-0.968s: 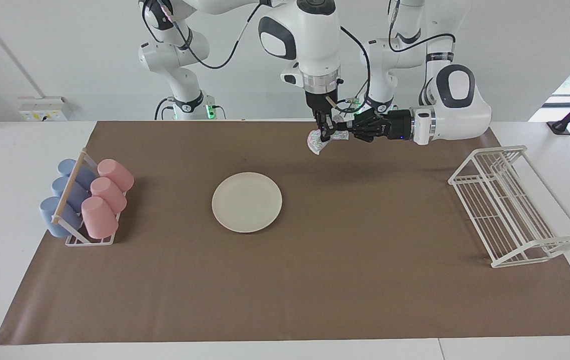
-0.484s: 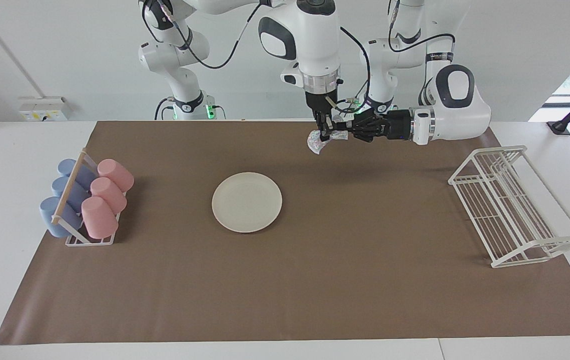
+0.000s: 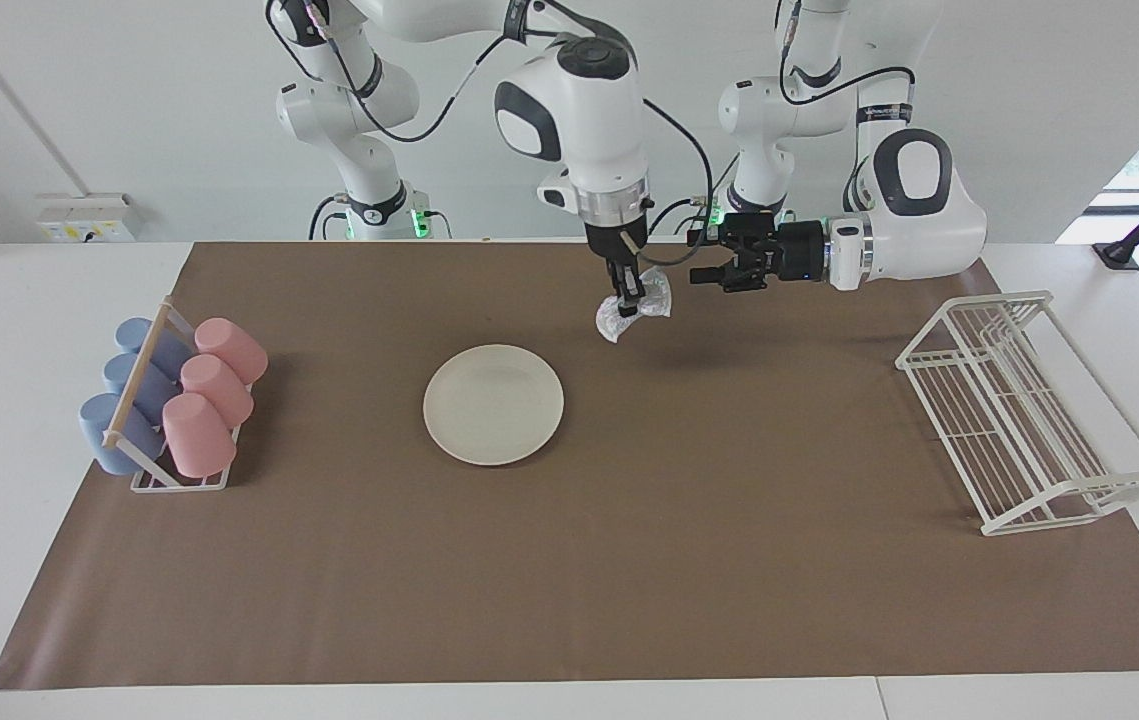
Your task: Wipe plate with sponge
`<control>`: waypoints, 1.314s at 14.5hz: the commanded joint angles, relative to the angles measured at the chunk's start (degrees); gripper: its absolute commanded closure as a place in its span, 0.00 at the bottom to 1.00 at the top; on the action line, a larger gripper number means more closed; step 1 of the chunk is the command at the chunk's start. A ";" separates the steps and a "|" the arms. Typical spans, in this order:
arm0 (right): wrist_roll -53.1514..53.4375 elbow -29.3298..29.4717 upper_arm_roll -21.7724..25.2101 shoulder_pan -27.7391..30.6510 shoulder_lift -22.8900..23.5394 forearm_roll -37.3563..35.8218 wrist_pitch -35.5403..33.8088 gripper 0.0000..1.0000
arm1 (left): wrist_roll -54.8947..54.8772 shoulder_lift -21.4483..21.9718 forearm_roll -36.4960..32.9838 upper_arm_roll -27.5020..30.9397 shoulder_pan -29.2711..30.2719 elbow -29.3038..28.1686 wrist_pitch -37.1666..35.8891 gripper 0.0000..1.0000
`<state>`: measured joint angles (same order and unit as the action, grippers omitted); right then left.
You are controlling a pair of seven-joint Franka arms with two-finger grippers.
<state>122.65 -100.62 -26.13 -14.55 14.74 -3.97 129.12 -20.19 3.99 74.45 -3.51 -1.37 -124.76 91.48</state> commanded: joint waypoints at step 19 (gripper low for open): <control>-19.10 -17.58 0.11 9.27 -0.50 -1.74 7.99 1.00 | 4.10 4.10 -47.97 0.00 7.35 7.69 2.21 0.00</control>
<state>105.60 -116.12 -25.54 -6.81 15.47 -4.13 137.23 -16.92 7.74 30.53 -3.04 5.51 -117.65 92.25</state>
